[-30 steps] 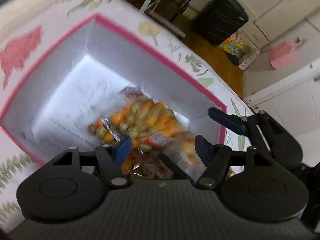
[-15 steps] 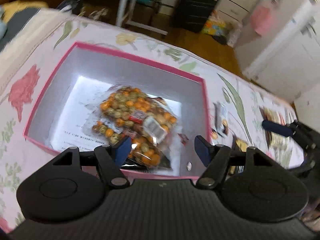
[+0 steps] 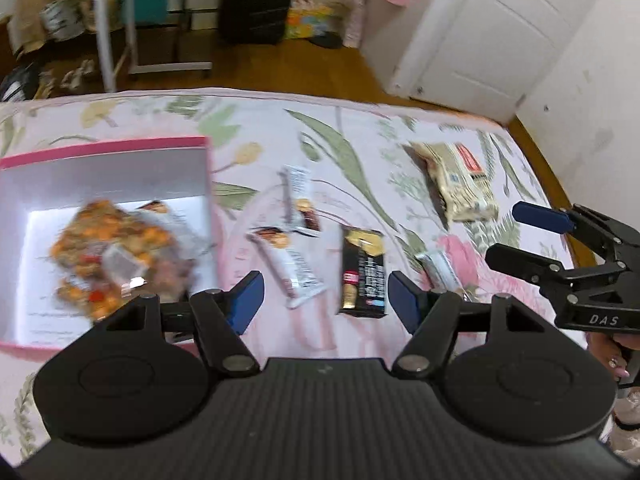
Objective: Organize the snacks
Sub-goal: 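Move both grippers from the box toward the white wafer bars, then grasp a white wafer bar with the right gripper while the left gripper grasps another, then carry both white wafer bars over the pink box, then open the right gripper to release its wafer bar into the box, then move both grippers from the box back to the snacks on the bed, then grasp the small white wafer bar with the left gripper while the right gripper grasps the black cracker pack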
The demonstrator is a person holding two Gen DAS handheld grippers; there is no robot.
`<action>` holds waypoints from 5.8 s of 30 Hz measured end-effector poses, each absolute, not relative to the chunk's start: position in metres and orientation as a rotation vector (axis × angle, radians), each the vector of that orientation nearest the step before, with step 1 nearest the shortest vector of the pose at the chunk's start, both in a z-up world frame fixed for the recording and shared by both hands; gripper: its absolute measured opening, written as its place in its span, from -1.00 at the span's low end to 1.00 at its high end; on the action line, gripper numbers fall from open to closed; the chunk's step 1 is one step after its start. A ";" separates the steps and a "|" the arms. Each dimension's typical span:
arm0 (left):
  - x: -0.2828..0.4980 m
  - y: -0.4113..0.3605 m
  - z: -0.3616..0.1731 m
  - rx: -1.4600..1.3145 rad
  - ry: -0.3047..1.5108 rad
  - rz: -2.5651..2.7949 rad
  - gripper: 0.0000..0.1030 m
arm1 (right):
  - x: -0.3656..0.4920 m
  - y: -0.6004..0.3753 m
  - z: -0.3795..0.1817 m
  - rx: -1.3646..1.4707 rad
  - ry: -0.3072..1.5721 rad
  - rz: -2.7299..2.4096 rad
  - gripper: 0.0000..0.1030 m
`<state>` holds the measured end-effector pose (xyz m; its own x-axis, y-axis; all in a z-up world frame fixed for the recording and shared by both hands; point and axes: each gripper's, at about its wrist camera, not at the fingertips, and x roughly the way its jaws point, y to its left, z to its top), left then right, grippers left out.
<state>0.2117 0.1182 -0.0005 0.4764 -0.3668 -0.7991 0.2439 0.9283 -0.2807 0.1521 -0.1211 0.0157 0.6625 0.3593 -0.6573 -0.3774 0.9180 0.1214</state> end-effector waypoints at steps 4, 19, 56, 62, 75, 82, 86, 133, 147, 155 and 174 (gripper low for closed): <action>0.220 0.077 -0.022 -0.040 1.002 -0.353 0.25 | 0.149 -0.139 -0.005 -0.024 0.737 0.360 0.61; 0.265 0.042 -0.133 0.030 0.992 -0.071 0.25 | 0.157 -0.165 -0.105 -0.080 0.787 0.216 0.54; 0.217 0.073 -0.103 -0.089 1.112 -0.197 -0.43 | 0.131 -0.154 -0.084 0.277 0.931 0.232 -0.40; 0.189 0.086 -0.085 -0.110 1.105 -0.229 -0.43 | 0.129 -0.138 -0.067 0.224 0.904 0.259 -0.40; 0.156 0.115 -0.050 -0.146 1.041 -0.220 -0.43 | 0.124 -0.101 -0.053 0.125 0.886 0.303 -0.40; 0.149 0.132 -0.034 -0.153 1.011 -0.193 -0.43 | 0.128 -0.087 -0.042 0.090 0.886 0.336 -0.40; 0.145 0.148 -0.015 -0.148 0.970 -0.163 -0.43 | 0.131 -0.065 -0.020 0.002 0.844 0.413 -0.40; 0.160 0.298 -0.003 -0.363 0.898 0.083 0.14 | 0.189 0.050 0.018 -0.058 0.878 0.651 0.01; 0.193 0.184 0.026 -0.063 0.877 -0.148 0.14 | 0.181 -0.070 0.017 0.060 0.899 0.340 0.25; 0.236 0.095 -0.019 -0.040 0.913 -0.275 0.14 | 0.176 -0.072 -0.076 0.044 0.831 0.289 0.54; 0.341 0.025 -0.143 0.039 0.950 -0.115 0.12 | 0.193 -0.052 -0.157 -0.163 0.815 0.309 0.75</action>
<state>0.3412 0.0253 -0.1430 0.5761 -0.0813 -0.8133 0.1152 0.9932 -0.0177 0.1935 -0.0517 -0.1573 0.6443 0.2080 -0.7360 -0.3323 0.9429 -0.0244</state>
